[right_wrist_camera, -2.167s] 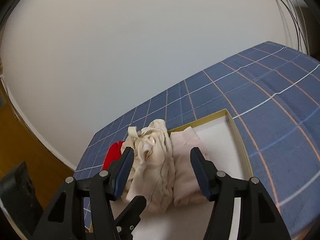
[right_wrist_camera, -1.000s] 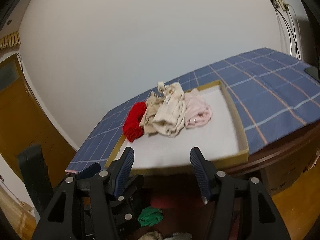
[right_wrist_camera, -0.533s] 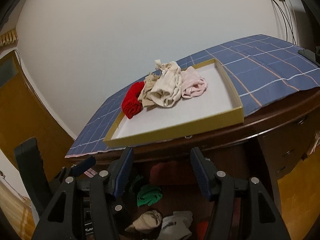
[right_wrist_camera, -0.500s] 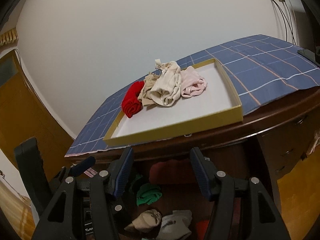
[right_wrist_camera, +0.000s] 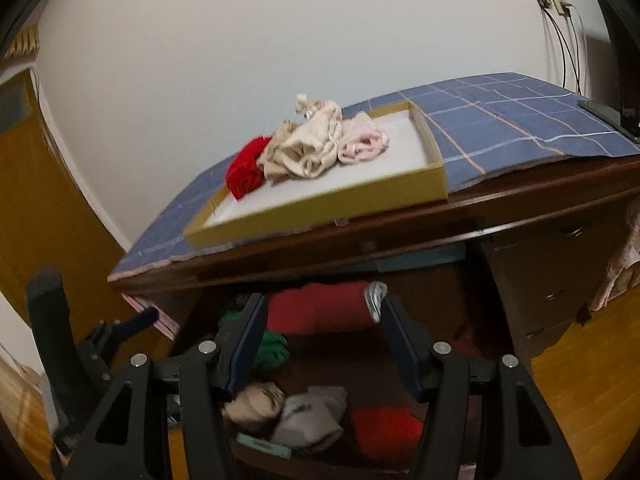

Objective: Take underwear out of drawer
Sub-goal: 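Move both tools back down into the open drawer, then grasp grey sock with the right tool while the left tool grasps beige sock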

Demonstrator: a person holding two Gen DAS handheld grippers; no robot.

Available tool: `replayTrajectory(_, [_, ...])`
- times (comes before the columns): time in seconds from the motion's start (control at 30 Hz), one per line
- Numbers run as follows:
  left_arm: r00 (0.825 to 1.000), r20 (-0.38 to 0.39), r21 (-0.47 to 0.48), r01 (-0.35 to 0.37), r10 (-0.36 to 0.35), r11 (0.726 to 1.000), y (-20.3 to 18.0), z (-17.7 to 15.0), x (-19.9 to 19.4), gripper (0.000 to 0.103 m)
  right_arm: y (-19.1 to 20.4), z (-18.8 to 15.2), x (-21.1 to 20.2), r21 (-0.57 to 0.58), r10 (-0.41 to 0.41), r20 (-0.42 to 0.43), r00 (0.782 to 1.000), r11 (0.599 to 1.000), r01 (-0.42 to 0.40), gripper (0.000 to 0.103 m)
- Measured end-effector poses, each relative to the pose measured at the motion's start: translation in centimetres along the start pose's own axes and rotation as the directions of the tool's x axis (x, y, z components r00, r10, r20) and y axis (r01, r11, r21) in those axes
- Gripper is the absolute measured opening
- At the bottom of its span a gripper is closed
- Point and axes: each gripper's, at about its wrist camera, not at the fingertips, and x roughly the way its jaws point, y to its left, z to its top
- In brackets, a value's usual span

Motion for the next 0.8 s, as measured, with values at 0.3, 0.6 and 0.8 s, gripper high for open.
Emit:
replayTrajectory(0.3, [0.995, -0.095, -0.021, -0.037, 0.035, 0.999, 3.0, -3.0, 1.9, 0.103, -2.0, -2.8, 1.7, 0.005, -0.011, -0.143, 0.990, 1.000, 0.012, 0.061])
replayTrajectory(0.6, [0.983, -0.181, -0.024, -0.036, 0.031, 0.999, 4.9, -4.7, 3.0, 0.103, -1.3, -4.4, 5.4, 0.030, 0.069, -0.374, 0.925, 0.998, -0.062, 0.061])
replayTrajectory(0.8, [0.978, -0.209, -0.037, 0.005, -0.013, 0.999, 5.6, -4.6, 2.9, 0.103, 0.5, -5.2, 10.8, -0.022, 0.059, -0.553, 0.831, 0.996, -0.085, 0.061])
